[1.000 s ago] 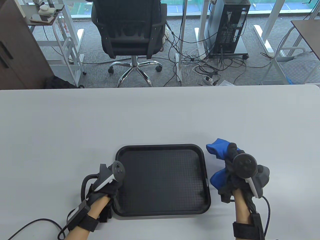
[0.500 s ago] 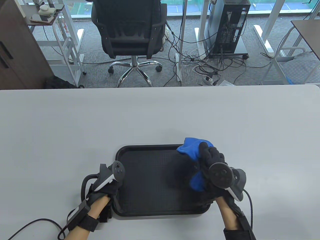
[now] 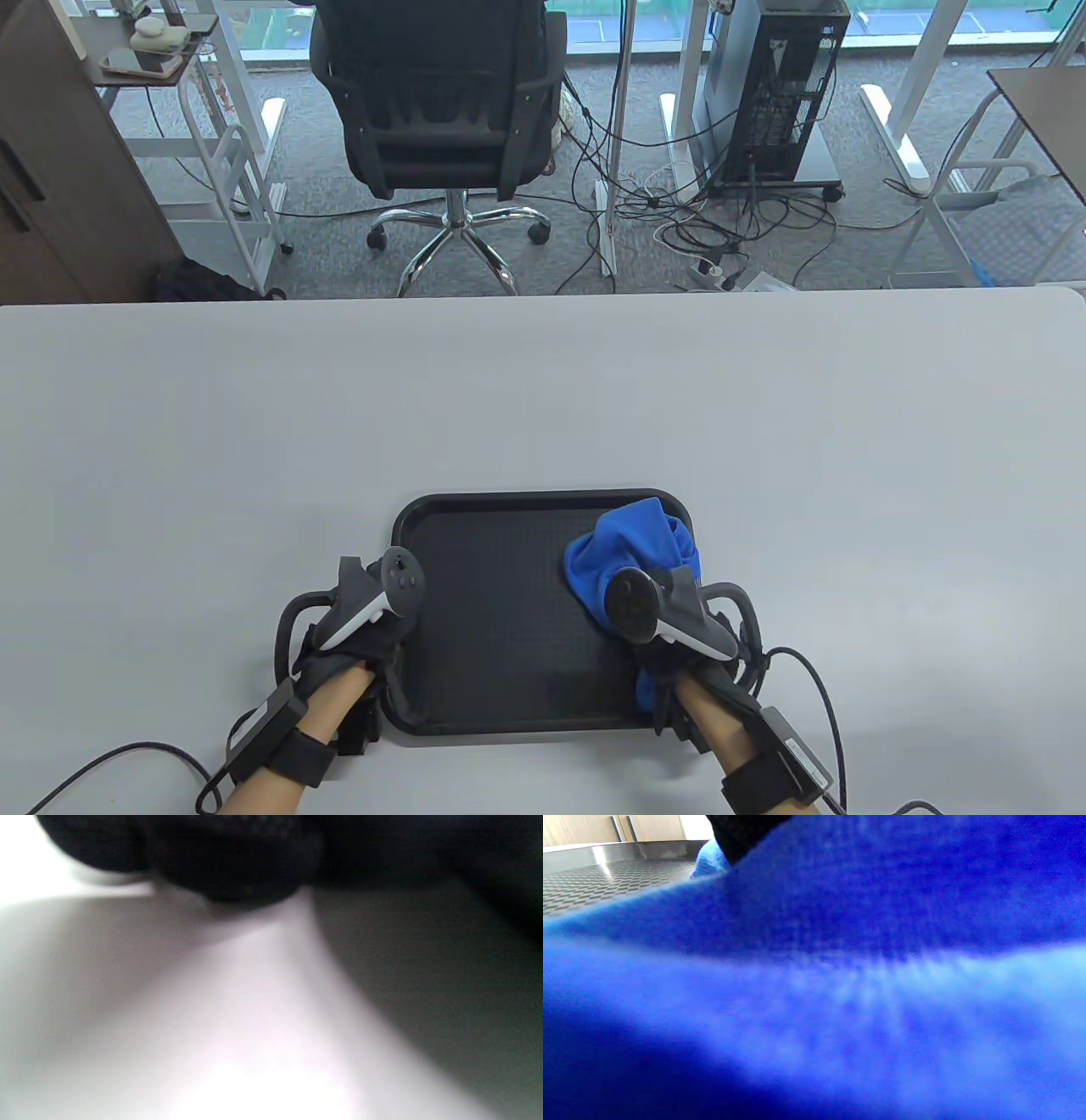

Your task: Wipe the tray with a rectangular towel

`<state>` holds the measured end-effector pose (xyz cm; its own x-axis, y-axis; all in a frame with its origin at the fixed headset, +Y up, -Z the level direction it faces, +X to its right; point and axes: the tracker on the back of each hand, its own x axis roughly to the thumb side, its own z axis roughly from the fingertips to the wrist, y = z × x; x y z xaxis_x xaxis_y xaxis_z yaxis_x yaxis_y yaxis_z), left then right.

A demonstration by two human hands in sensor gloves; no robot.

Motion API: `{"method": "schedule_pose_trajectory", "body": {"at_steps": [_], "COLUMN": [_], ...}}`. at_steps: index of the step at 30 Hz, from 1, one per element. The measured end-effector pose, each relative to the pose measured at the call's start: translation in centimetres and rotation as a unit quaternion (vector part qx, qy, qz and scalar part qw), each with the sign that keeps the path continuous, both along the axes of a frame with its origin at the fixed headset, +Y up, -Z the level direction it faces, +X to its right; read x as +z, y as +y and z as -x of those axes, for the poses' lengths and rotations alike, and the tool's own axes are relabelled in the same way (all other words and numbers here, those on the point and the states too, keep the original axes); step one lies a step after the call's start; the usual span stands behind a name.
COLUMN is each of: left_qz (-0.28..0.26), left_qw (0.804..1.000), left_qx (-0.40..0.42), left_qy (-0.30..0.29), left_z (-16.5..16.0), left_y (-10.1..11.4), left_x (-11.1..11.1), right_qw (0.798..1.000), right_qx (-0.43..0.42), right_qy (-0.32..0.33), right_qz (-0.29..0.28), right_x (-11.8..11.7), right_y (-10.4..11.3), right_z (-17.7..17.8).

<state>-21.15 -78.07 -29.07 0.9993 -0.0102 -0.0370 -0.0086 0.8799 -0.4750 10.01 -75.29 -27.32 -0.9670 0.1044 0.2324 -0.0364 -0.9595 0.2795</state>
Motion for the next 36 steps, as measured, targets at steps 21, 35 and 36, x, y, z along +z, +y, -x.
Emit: {"method": "schedule_pose_trajectory", "body": {"at_steps": [21,35,36], "left_qz": [0.005,0.005,0.005], "left_qw": [1.000,1.000,1.000], "left_qx": [0.006,0.008,0.008], "left_qy": [0.005,0.005,0.005], "left_z": [0.0,0.0,0.0], "left_y": [0.0,-0.1,-0.1], "left_x": [0.0,0.0,0.0], "right_qw": [0.975,0.957,0.957], "right_qx": [-0.029,-0.008,-0.006], "right_qy": [0.092,0.217,0.222], "right_qz": [0.202,0.192,0.189], "right_x": [2.4,4.0,4.0], "right_y": [1.0,0.9,0.9], "right_z": [2.2,11.0,11.6]}}
